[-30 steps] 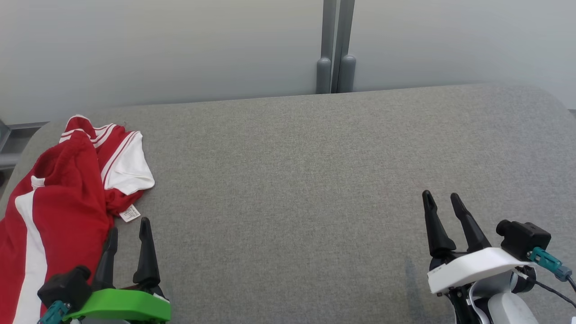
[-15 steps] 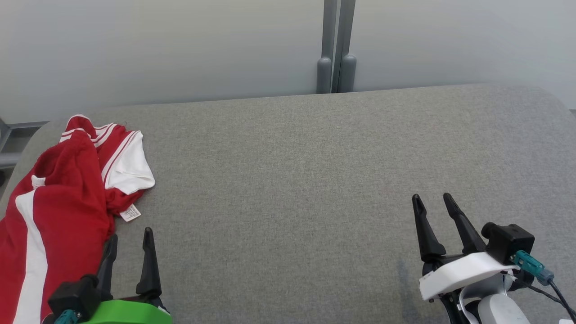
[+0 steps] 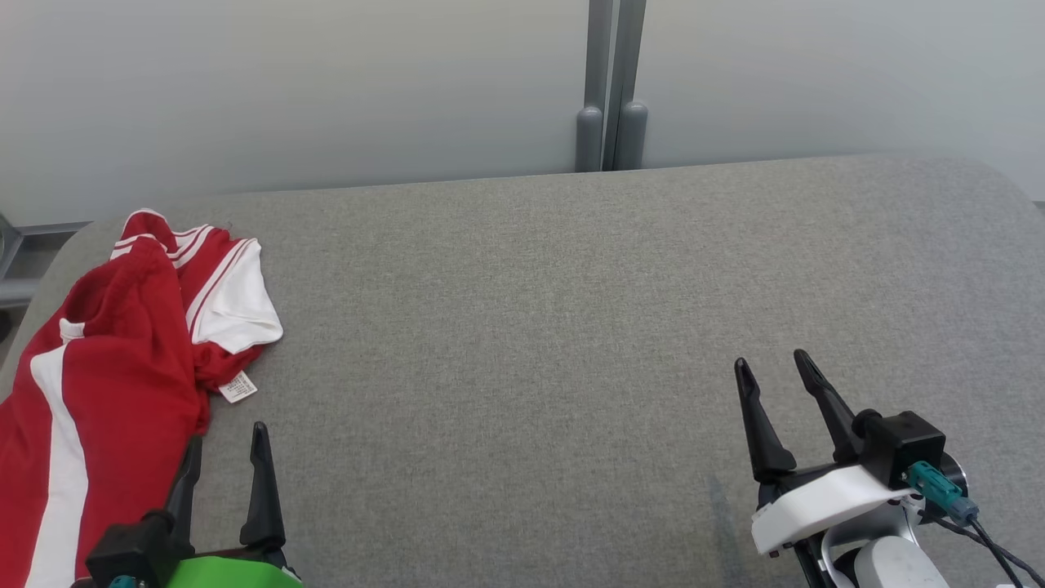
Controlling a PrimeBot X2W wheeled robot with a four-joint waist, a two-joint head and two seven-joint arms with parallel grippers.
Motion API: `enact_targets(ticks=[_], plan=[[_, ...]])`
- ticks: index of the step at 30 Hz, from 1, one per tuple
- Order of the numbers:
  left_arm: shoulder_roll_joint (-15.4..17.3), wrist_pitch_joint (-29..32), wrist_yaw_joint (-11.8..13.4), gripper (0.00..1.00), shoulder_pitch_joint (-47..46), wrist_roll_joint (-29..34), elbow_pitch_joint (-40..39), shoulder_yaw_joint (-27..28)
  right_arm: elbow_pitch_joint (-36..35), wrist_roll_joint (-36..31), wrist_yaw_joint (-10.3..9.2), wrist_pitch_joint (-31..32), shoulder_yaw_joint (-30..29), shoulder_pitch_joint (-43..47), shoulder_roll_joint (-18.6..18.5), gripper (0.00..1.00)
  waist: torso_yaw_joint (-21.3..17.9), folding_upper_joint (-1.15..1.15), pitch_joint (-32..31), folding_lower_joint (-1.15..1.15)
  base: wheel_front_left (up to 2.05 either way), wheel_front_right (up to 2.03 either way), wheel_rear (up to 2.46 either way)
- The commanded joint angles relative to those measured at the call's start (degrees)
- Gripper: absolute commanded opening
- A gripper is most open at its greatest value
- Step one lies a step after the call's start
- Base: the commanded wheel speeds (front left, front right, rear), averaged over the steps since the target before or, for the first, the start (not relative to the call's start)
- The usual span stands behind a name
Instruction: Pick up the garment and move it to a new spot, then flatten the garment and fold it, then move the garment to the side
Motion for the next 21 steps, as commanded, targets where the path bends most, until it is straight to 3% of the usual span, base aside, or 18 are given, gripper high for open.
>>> enact_targets(ticks=[1, 21], plan=[[-0.11, -0.52, -0.15, 1.0, 0.74, 1.24, -0.11, 0.23, -0.12, -1.19, 0.02, -0.56, 0.21, 0.02, -0.31, 1.0, 0.0, 0.0, -0.04, 0.0, 0.0, 0.0, 0.0], [-0.51, -2.45, -0.95, 1.0, 2.05, 8.75, 0.41, 1.5, 1.01, -8.44, 0.01, -2.89, 1.08, 0.3, -0.34, 1.0, 0.11, 0.0, -0.33, 0.0, 0.0, 0.0, 0.0]])
